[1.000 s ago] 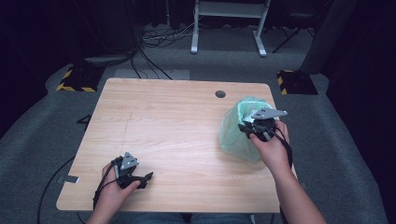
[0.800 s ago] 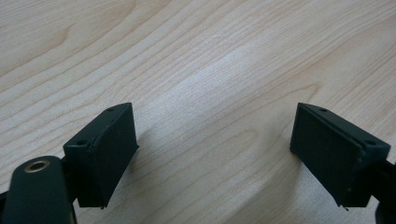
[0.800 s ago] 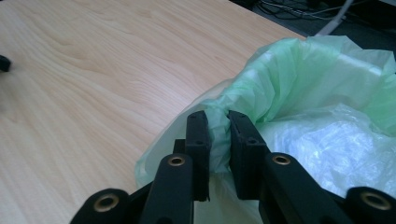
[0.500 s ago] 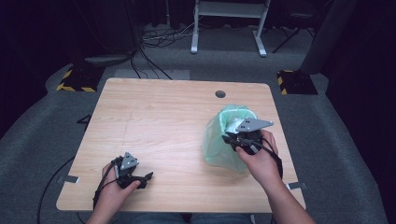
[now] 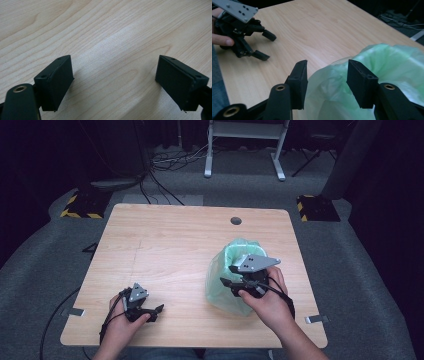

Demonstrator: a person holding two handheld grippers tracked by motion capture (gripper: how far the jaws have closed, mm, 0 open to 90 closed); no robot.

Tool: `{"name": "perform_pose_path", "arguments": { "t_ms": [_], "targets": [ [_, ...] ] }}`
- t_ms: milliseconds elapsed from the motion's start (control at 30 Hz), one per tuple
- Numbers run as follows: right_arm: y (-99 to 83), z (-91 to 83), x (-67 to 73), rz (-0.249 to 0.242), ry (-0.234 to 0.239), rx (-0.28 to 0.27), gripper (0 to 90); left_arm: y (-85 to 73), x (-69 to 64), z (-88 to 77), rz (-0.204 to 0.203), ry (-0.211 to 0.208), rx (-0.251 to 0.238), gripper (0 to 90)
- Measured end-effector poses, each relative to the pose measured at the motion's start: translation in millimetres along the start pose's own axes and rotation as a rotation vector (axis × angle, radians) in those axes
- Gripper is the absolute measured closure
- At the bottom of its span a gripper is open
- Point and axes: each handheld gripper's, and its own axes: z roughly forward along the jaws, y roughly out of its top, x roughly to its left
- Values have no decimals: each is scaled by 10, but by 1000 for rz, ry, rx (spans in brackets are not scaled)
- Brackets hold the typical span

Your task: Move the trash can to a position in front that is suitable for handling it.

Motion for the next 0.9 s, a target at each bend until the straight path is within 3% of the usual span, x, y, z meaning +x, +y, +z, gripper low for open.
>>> {"name": "perform_pose_path", "arguments": {
  "t_ms": [300, 600, 900],
  "targets": [
    [44, -147, -248, 1, -90, -25, 480, 0, 1, 0, 1, 0, 0, 145],
    [-86, -320, -687, 61, -212, -34, 437, 0, 0, 0, 0, 0, 0, 145],
    [-305, -373, -1005, 143, -276, 3, 450, 0, -1, -1, 1, 1, 1, 145]
  ]
}}
